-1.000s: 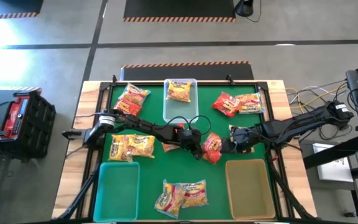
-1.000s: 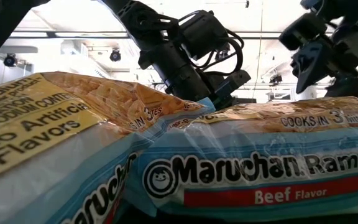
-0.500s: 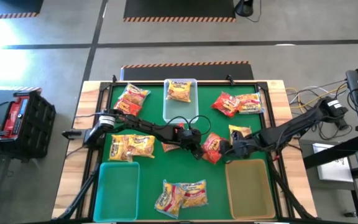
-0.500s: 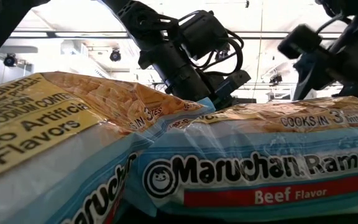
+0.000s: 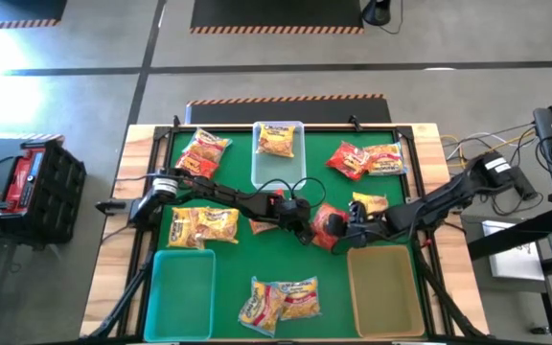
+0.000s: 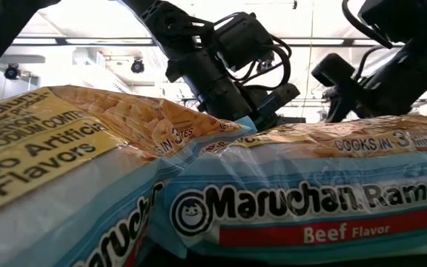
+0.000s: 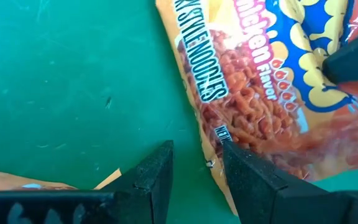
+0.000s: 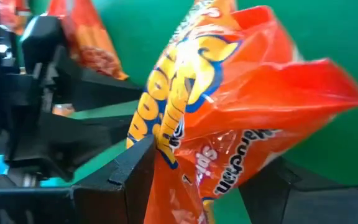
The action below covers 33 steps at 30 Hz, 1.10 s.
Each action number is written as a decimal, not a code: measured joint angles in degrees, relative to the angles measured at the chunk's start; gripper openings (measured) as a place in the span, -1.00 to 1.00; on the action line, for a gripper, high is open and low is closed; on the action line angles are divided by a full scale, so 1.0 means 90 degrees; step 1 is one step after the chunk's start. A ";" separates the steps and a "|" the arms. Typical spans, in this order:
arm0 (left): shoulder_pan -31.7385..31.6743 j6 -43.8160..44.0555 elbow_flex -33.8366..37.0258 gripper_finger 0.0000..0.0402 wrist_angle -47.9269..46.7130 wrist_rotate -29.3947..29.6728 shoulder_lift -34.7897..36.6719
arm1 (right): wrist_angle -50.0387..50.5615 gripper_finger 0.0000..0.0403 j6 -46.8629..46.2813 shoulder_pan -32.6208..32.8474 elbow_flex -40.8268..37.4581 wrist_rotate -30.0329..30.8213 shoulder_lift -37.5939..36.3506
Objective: Sort Maruchan noodles
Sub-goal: Put the orange noodle pack into the orange bin
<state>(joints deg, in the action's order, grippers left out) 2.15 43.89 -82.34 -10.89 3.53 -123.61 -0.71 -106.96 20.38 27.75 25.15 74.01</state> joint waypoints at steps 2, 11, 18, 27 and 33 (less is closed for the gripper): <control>0.0000 -0.0037 -0.0017 -0.38 -0.0052 -0.0005 0.0000 | -0.0275 -0.04 0.0066 0.0000 -0.0001 0.0136 0.0143; 0.0000 -0.0137 -0.0017 -0.38 -0.0064 -0.0010 0.0002 | -0.0600 -0.08 0.0204 0.0000 0.0002 0.0436 0.0503; 0.0000 -0.0153 -0.0017 -0.38 -0.0059 -0.0029 0.0001 | -0.0612 -0.41 0.0309 -0.0002 0.0002 0.0428 0.0439; 0.0007 -0.0384 -0.0020 -0.38 -0.0054 -0.0319 0.0061 | -0.0518 -0.69 0.0864 -0.0002 -0.0006 0.0170 0.0016; 0.0028 -0.0647 -0.0024 -0.38 -0.0003 -0.0513 0.0257 | 0.0035 -0.70 0.1234 -0.0002 -0.0006 -0.0263 -0.0455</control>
<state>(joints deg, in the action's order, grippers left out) 2.40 38.06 -82.56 -10.91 -1.09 -121.30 -0.40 -95.85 20.36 27.70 22.79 69.91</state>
